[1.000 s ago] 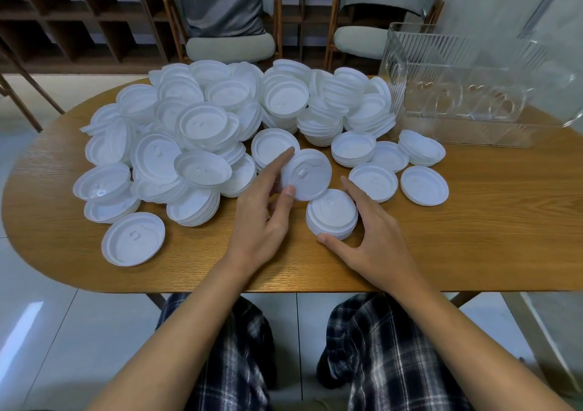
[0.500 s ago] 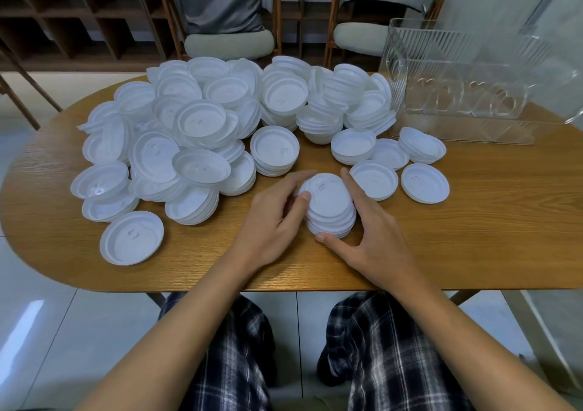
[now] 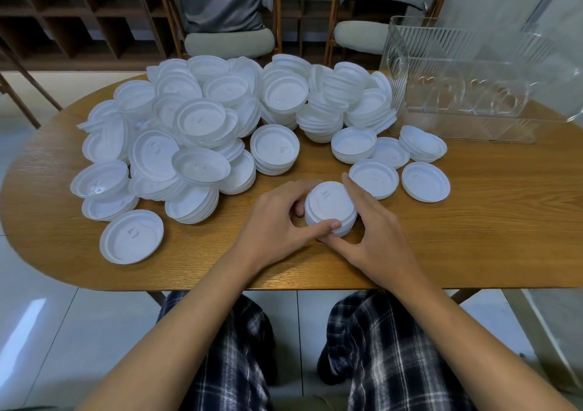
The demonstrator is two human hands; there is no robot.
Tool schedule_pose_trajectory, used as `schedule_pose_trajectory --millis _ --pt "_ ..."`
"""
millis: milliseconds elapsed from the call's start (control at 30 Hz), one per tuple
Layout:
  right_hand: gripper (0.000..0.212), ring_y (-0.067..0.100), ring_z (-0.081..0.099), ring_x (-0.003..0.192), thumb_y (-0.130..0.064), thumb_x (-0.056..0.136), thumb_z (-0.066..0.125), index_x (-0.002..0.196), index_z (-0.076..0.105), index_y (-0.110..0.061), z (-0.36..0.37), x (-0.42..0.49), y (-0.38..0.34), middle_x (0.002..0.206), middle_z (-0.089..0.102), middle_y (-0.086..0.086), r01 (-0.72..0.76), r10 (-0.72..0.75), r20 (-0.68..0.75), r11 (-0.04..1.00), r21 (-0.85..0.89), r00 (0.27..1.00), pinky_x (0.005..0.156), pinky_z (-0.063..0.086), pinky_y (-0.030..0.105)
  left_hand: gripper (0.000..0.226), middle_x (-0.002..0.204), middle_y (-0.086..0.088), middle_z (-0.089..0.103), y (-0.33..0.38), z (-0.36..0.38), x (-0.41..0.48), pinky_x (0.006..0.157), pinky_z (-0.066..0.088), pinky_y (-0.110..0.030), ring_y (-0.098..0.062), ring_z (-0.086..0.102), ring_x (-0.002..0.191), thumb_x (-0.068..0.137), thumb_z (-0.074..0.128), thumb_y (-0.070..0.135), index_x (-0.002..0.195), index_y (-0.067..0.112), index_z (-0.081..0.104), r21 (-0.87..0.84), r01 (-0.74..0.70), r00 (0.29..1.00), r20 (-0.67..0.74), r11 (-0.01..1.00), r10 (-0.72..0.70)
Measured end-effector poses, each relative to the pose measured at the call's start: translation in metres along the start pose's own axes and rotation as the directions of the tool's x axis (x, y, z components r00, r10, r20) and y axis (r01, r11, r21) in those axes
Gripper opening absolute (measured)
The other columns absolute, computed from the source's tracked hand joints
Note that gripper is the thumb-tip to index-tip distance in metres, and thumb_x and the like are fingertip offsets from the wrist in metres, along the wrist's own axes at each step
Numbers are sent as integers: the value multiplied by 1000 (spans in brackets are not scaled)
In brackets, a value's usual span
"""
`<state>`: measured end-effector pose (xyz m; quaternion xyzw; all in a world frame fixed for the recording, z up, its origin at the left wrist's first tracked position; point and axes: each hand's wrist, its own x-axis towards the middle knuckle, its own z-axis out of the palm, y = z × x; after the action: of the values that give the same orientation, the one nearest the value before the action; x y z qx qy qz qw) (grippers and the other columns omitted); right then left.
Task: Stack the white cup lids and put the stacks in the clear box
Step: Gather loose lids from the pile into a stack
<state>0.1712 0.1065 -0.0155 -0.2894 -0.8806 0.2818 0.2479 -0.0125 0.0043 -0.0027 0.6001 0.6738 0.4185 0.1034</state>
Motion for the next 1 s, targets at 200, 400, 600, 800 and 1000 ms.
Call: schedule_pose_trajectory --millis 200,400,600,800,1000 --pt "107 7 32 152 -56 83 78 167 20 -22 0 0 1 164 39 -3 -26 26 36 1000 -6 999 120 31 25 65 85 10 58 -2 2 0 68 39 -19 -9 56 80 82 80 61 138 32 63 26 -20 1000 16 999 19" --pt "107 10 33 152 -61 85 71 167 17 -20 2 0 3 165 39 0 -41 41 40 999 3 998 119 33 27 64 92 26 53 -1 4 -1 70 35 -11 -5 56 83 86 77 63 140 31 62 85 -43 999 -7 995 44" --pt "103 9 33 149 -60 84 71 165 26 -13 2 0 2 160 45 1 -31 32 23 999 -34 999 113 23 11 64 86 20 54 0 3 -1 68 35 -13 -5 56 82 84 79 62 138 31 64 65 -34 999 -16 997 35" --pt "102 9 33 148 -60 84 71 164 29 -11 1 0 0 159 45 0 -26 27 20 998 -54 999 111 23 14 65 78 13 54 -3 3 1 66 37 -18 -8 56 77 78 83 63 134 33 68 18 17 1000 0 1000 -17" --pt "101 10 38 144 -61 88 72 165 26 -15 1 0 -2 153 45 -3 -40 41 9 998 -45 999 117 37 31 42 108 7 58 -8 1 3 84 54 -31 -10 62 101 98 65 50 128 21 73 15 12 981 -192 1000 -9"
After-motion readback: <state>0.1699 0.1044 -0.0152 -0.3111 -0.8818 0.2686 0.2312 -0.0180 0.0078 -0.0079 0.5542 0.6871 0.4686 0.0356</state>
